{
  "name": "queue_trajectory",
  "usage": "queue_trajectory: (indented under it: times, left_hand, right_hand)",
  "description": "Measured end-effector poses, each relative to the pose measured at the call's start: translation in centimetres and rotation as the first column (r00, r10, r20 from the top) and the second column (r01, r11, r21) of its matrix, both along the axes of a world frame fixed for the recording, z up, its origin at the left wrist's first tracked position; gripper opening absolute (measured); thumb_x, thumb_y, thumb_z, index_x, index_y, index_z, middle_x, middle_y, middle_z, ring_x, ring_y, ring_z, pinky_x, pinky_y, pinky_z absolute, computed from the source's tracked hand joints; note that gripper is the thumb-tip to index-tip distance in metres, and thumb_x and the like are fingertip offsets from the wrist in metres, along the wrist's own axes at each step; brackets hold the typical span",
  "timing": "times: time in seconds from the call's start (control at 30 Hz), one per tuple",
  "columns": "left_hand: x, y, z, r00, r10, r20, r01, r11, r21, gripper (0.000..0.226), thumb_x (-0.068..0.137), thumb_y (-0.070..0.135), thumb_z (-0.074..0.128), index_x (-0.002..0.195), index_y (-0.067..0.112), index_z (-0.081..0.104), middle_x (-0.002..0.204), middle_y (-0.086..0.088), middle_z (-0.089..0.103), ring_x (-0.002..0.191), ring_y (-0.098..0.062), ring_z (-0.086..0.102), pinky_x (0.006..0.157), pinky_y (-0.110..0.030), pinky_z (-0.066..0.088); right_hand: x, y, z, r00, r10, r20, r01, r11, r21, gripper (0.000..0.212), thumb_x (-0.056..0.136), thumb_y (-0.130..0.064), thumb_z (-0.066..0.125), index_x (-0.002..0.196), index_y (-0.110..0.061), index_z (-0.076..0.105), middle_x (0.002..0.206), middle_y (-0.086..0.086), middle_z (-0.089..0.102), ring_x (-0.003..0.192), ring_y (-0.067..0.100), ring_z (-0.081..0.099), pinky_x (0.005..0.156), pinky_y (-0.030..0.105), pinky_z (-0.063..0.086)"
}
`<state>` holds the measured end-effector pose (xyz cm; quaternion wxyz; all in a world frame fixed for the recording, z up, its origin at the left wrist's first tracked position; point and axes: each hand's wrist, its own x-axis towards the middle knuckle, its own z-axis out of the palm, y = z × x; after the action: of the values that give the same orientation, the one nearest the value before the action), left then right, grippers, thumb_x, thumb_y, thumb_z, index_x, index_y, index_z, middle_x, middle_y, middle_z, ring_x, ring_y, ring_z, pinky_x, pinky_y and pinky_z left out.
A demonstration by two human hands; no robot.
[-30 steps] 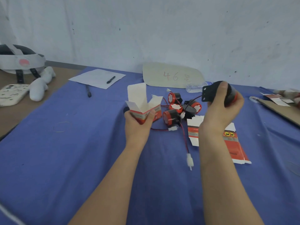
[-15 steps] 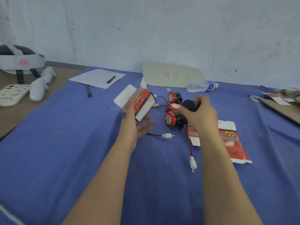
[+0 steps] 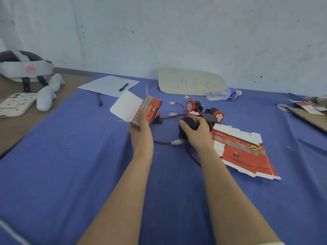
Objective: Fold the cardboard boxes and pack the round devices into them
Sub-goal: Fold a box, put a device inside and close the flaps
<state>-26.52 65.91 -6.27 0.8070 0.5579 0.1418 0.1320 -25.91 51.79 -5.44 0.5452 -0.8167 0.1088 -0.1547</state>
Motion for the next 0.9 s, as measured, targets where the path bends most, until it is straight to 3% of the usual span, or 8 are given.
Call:
queue_trajectory:
  times: [0.17, 0.3, 0.37, 0.5, 0.63, 0.67, 0.77, 0.9]
  left_hand:
    - [-0.3, -0.1, -0.4, 0.996, -0.046, 0.078, 0.021, 0.955, 0.294, 0.035, 0.082, 0.051, 0.067, 0.096, 0.021, 0.056, 0.09, 0.013, 0.06, 0.087, -0.011, 0.057, 0.065, -0.018, 0.039]
    - [-0.7, -0.5, -0.3, 0.953, -0.297, 0.058, 0.231, 0.837, 0.496, 0.038, 0.077, 0.041, 0.076, 0.103, 0.029, 0.05, 0.099, 0.02, 0.058, 0.092, -0.001, 0.057, 0.068, -0.011, 0.039]
    - [-1.0, -0.6, -0.3, 0.892, -0.451, 0.035, 0.362, 0.759, 0.542, 0.04, 0.077, 0.044, 0.075, 0.104, 0.027, 0.05, 0.102, 0.015, 0.061, 0.088, 0.003, 0.059, 0.069, -0.013, 0.045]
    - [-1.9, -1.0, -0.1, 0.728, -0.66, -0.185, 0.657, 0.594, 0.465, 0.044, 0.079, 0.051, 0.07, 0.106, 0.021, 0.052, 0.099, 0.001, 0.07, 0.072, -0.012, 0.073, 0.064, -0.025, 0.059]
    - [-1.2, -0.5, -0.7, 0.876, -0.477, -0.068, 0.398, 0.635, 0.662, 0.034, 0.072, 0.053, 0.076, 0.087, 0.036, 0.052, 0.084, 0.018, 0.065, 0.076, 0.006, 0.064, 0.069, -0.011, 0.052]
    - [-1.0, -0.4, -0.8, 0.908, -0.415, -0.051, 0.313, 0.593, 0.742, 0.038, 0.069, 0.055, 0.078, 0.09, 0.036, 0.053, 0.087, 0.018, 0.065, 0.082, 0.006, 0.062, 0.071, -0.013, 0.051]
    - [-0.6, -0.3, -1.1, 0.961, -0.224, -0.162, 0.234, 0.345, 0.909, 0.061, 0.065, 0.069, 0.07, 0.108, 0.029, 0.056, 0.11, 0.003, 0.062, 0.106, -0.024, 0.056, 0.088, -0.039, 0.048]
    - [-0.4, 0.1, -1.1, 0.951, -0.235, -0.199, 0.286, 0.43, 0.857, 0.057, 0.066, 0.06, 0.074, 0.109, 0.03, 0.053, 0.106, 0.007, 0.065, 0.107, -0.025, 0.055, 0.089, -0.039, 0.042]
  right_hand:
    - [0.4, -1.3, 0.4, 0.985, -0.14, 0.104, 0.123, 0.98, 0.155, 0.042, 0.085, -0.036, 0.068, 0.119, -0.02, 0.05, 0.114, 0.001, 0.057, 0.104, 0.019, 0.055, 0.083, 0.029, 0.044]
    - [-0.8, -2.1, 1.9, 0.896, -0.368, 0.249, 0.262, 0.89, 0.373, 0.041, 0.083, -0.037, 0.069, 0.114, -0.026, 0.046, 0.094, -0.019, 0.052, 0.088, 0.001, 0.055, 0.075, 0.018, 0.046]
    - [-1.7, -1.9, 2.6, 0.834, -0.388, 0.392, 0.262, 0.904, 0.338, 0.044, 0.083, -0.028, 0.07, 0.12, -0.03, 0.046, 0.105, -0.017, 0.056, 0.094, 0.0, 0.058, 0.08, 0.016, 0.048]
    - [-2.8, -1.1, 3.3, 0.782, -0.318, 0.536, 0.25, 0.948, 0.197, 0.052, 0.083, -0.016, 0.066, 0.128, -0.031, 0.045, 0.125, 0.0, 0.052, 0.109, 0.011, 0.056, 0.091, 0.026, 0.05]
    - [-3.1, -0.1, 2.8, 0.816, -0.15, 0.558, 0.167, 0.986, 0.02, 0.049, 0.086, -0.018, 0.066, 0.131, -0.019, 0.046, 0.122, -0.001, 0.05, 0.112, 0.02, 0.051, 0.091, 0.029, 0.048]
    - [-3.1, 0.1, 2.7, 0.828, -0.115, 0.549, 0.146, 0.989, -0.012, 0.048, 0.086, -0.019, 0.066, 0.13, -0.018, 0.047, 0.12, -0.001, 0.051, 0.112, 0.021, 0.051, 0.091, 0.028, 0.047]
    - [-2.8, 0.8, 2.1, 0.867, 0.054, 0.495, 0.038, 0.984, -0.174, 0.043, 0.085, -0.016, 0.067, 0.126, -0.016, 0.052, 0.121, 0.003, 0.053, 0.112, 0.017, 0.05, 0.095, 0.025, 0.045]
    - [-2.7, 2.1, 0.6, 0.907, 0.281, 0.313, -0.165, 0.922, -0.35, 0.048, 0.082, -0.016, 0.07, 0.127, -0.023, 0.056, 0.135, -0.001, 0.041, 0.115, 0.006, 0.042, 0.085, -0.003, 0.03]
